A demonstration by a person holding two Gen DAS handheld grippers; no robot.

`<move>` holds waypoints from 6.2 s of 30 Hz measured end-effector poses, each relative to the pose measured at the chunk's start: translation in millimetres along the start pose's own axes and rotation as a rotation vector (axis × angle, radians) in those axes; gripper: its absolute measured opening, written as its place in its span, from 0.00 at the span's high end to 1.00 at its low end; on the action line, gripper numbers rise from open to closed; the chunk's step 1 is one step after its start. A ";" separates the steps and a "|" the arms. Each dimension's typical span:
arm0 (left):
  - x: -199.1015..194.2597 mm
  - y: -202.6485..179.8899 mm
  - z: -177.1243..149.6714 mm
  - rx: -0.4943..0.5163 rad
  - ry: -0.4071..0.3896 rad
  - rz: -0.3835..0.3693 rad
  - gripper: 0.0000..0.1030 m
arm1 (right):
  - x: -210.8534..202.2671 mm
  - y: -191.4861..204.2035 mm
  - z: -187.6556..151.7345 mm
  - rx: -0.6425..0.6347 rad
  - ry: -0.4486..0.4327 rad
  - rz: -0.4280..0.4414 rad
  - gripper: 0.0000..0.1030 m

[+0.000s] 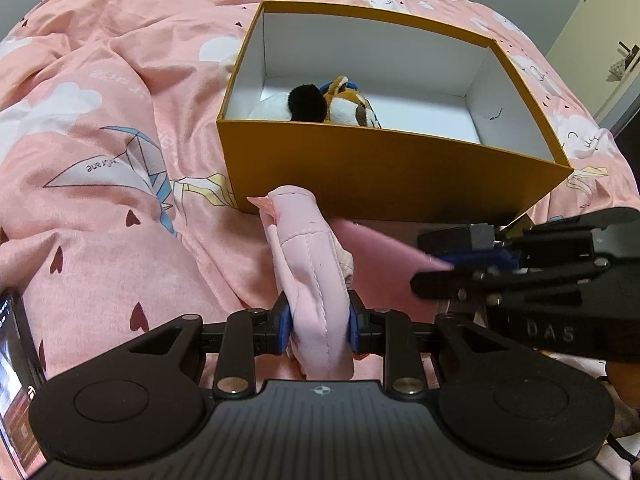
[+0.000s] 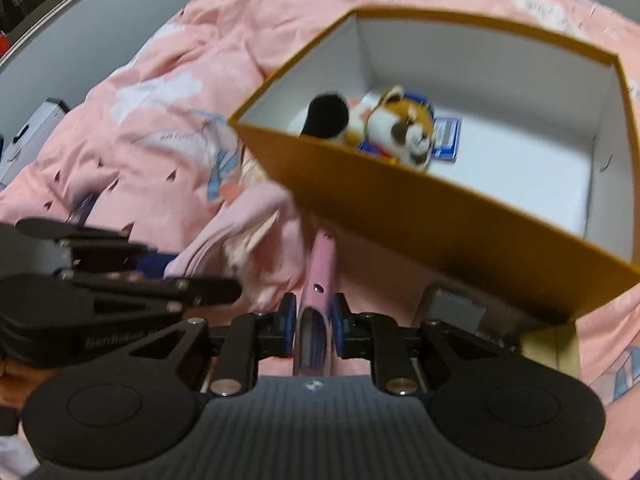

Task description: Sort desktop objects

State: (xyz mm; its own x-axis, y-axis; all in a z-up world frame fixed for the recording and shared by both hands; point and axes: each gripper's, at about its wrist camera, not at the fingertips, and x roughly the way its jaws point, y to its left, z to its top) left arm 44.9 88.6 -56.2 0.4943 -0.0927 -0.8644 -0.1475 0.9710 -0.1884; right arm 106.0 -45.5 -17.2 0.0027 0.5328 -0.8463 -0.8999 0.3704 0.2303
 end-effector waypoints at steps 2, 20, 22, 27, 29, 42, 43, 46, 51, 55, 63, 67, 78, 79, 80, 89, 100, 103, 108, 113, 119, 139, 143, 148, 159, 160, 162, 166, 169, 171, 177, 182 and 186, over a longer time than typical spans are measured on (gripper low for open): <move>-0.8 0.5 0.2 -0.001 0.000 -0.002 0.71 | 4.0 -1.1 1.9 -0.005 0.027 0.033 0.70; 1.0 -3.2 3.8 0.009 0.000 0.010 0.69 | 39.6 -6.3 17.2 -0.029 0.134 0.042 0.68; 1.7 -3.7 3.8 0.010 0.004 0.009 0.68 | 40.7 -6.3 16.7 -0.037 0.137 0.031 0.77; 3.0 -6.3 2.4 0.021 0.026 0.015 0.65 | 37.2 -6.8 15.3 -0.033 0.121 0.019 0.78; 4.4 -8.7 0.5 0.042 0.047 0.022 0.61 | 34.7 -8.1 14.5 -0.022 0.112 0.014 0.79; -27.5 -7.9 -3.7 0.109 0.004 0.051 0.73 | 18.2 -12.8 9.5 0.014 0.037 0.011 0.80; -35.0 -7.0 -0.9 0.120 -0.001 0.039 0.73 | 15.8 -14.3 9.4 0.022 0.028 0.013 0.80; -55.2 -5.3 8.2 0.153 -0.021 0.034 0.73 | 8.0 -19.0 9.2 0.047 -0.003 0.018 0.81; -60.9 -11.4 32.2 0.261 0.051 0.069 0.73 | -3.2 -22.1 10.3 0.071 -0.054 0.020 0.81; -33.4 -17.5 44.4 0.306 0.154 0.023 0.73 | -6.6 -18.3 9.5 0.062 -0.072 0.042 0.81; 7.9 -19.4 56.1 0.236 0.168 -0.005 0.71 | -2.6 -16.8 5.9 0.051 -0.075 0.037 0.81; 1.5 -15.0 54.1 0.211 0.115 0.003 0.54 | 2.4 -20.4 5.0 0.058 -0.070 0.034 0.81; -14.3 -11.9 15.3 0.227 0.098 0.065 0.38 | 9.2 -23.1 3.7 0.059 -0.063 0.051 0.81; -8.8 -12.3 10.5 0.229 0.115 0.079 0.38 | 9.3 -22.8 3.9 0.058 -0.064 0.051 0.81; -2.7 -13.4 6.1 0.229 0.131 0.097 0.38 | 9.2 -22.9 3.8 0.057 -0.064 0.050 0.81; 17.5 -11.7 -0.4 0.242 0.024 0.153 0.54 | 8.2 -20.9 2.0 0.046 -0.067 0.047 0.81; 16.2 36.2 3.8 -0.164 -0.021 0.022 0.62 | 11.7 -17.7 3.9 0.041 -0.064 0.039 0.81; 19.3 50.3 8.9 -0.278 -0.022 0.010 0.68 | 13.2 -15.5 4.4 0.036 -0.062 0.035 0.81; 10.1 48.3 6.1 -0.296 -0.035 0.065 0.78 | 10.9 -14.8 3.8 0.038 -0.066 0.028 0.81; -14.6 20.2 10.8 -0.108 -0.005 0.156 0.79 | 0.3 -17.8 5.5 0.052 -0.089 0.021 0.81; -16.2 -18.0 14.2 0.137 0.058 0.182 0.80 | -15.9 -13.1 9.3 0.048 -0.136 0.039 0.81; -2.7 -22.5 1.6 0.095 -0.067 0.098 0.54 | 13.6 -20.7 1.3 0.097 -0.065 0.020 0.81; 4.5 -17.0 2.0 0.079 -0.063 0.114 0.46 | 13.0 -20.6 1.4 0.093 -0.065 0.019 0.81; 7.2 -0.7 1.6 -0.001 -0.070 0.095 0.61 | 11.8 -19.4 1.4 0.087 -0.071 0.021 0.81; -25.1 -6.7 2.2 0.028 -0.148 0.127 0.82 | -16.3 -16.2 3.6 0.083 -0.127 0.023 0.81; -29.8 -10.3 3.2 0.048 -0.156 0.135 0.82 | -20.7 -16.8 4.3 0.087 -0.134 0.030 0.81; -40.0 -16.6 7.4 0.085 -0.161 0.146 0.82 | -30.2 -17.9 5.7 0.095 -0.145 0.053 0.81; -60.6 -29.2 20.2 0.162 -0.182 0.154 0.82 | -53.4 -16.0 9.8 0.103 -0.183 0.085 0.81; -74.6 -40.4 31.3 0.230 -0.225 0.164 0.82 | -74.3 -16.5 14.8 0.106 -0.236 0.095 0.81; -81.9 -46.6 41.9 0.264 -0.255 0.163 0.82 | -88.2 -18.7 19.3 0.108 -0.279 0.083 0.81; -84.7 -64.4 83.0 0.353 -0.329 0.170 0.82 | -116.8 -41.0 37.7 0.158 -0.391 0.031 0.82; -58.8 -83.9 114.5 0.465 -0.304 0.168 0.82 | -113.5 -71.8 59.6 0.244 -0.431 -0.030 0.82; -12.8 -97.2 134.4 0.540 -0.200 0.182 0.82 | -91.8 -89.0 70.8 0.299 -0.398 -0.072 0.82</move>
State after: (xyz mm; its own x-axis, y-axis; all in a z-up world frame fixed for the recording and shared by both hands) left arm 168.0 25.1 35.8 0.6612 0.0782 -0.7462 0.1852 0.9468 0.2633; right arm 216.7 -73.5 74.0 0.2785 0.7255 -0.6294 -0.7272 0.5873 0.3552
